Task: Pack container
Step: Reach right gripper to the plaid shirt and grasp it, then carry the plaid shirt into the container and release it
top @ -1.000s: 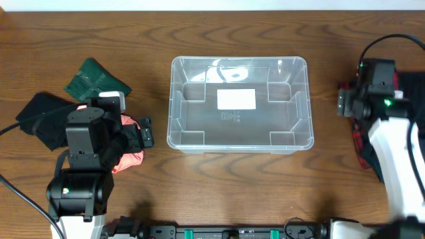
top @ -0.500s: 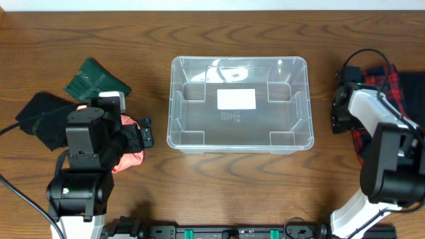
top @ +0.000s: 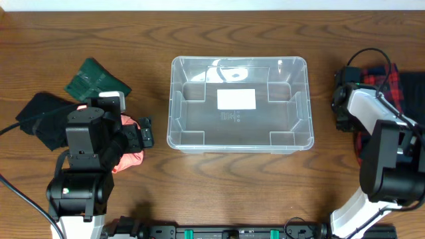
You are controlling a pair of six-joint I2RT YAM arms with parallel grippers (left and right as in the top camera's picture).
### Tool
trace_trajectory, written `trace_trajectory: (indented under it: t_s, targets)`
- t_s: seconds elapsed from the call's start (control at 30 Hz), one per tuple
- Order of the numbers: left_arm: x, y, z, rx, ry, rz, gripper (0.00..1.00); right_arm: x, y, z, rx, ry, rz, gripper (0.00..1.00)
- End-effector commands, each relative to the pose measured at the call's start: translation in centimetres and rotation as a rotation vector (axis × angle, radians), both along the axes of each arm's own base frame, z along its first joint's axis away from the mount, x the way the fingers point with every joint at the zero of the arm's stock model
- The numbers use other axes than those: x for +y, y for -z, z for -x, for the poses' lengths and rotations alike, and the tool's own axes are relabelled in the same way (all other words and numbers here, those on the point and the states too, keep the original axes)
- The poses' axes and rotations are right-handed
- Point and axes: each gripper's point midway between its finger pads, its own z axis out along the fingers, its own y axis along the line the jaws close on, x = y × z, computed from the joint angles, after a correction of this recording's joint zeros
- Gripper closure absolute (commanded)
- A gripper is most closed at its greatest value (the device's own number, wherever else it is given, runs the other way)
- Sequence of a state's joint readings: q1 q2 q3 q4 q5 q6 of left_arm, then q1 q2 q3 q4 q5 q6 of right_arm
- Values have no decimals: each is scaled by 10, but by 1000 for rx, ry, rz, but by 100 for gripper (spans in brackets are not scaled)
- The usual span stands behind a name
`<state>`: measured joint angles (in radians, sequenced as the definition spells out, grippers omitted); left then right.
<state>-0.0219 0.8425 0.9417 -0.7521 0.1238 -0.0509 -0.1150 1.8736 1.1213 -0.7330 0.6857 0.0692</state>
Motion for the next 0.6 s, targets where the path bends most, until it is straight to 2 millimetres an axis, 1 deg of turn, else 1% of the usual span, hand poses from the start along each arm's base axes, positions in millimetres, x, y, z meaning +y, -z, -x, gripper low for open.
trace_trajectory:
  t_s: [0.0,0.1,0.13,0.17,0.23,0.27,0.3,0.33,0.37,0.4,0.43,0.47,0.5,0.57]
  targets:
    - [0,-11,-2,-29,8,-12,2,15,-68,-43,-220,-71,12,92]
    - [0,-11,-2,-29,8,-12,2,35,-125,-63,-343,-176,24,92]
    - [0,-11,-2,-29,8,-12,2,46,-144,-71,-384,-237,17,92]
    - [0,-11,-2,-29,8,-12,2,61,-164,-78,-426,-308,1,92]
    - [0,-11,-2,-29,8,-12,2,92,-191,-89,-490,-454,-45,90]
    - [0,-11,-2,-29,8,-12,2,113,-207,-94,-528,-549,-67,90]
    - [0,-11,-2,-28,8,-12,2,126,-216,-97,-557,-600,-79,90]
    - [0,-11,-2,-28,8,-12,2,145,-226,-98,-590,-668,-103,90]
    - [0,-11,-2,-28,8,-12,2,162,-232,-99,-607,-736,-128,90]
    - [0,-11,-2,-27,8,-12,2,185,-236,-98,-610,-828,-165,91]
    - [0,-11,-2,-27,8,-12,2,206,-236,-96,-602,-912,-202,91]
    - [0,-11,-2,-27,8,-12,2,233,-234,-91,-587,-1014,-252,91]
    - [0,-11,-2,-27,8,-12,2,249,-233,-88,-579,-1066,-280,91]
    - [0,-11,-2,-27,8,-12,2,284,-223,-79,-541,-1163,-332,92]
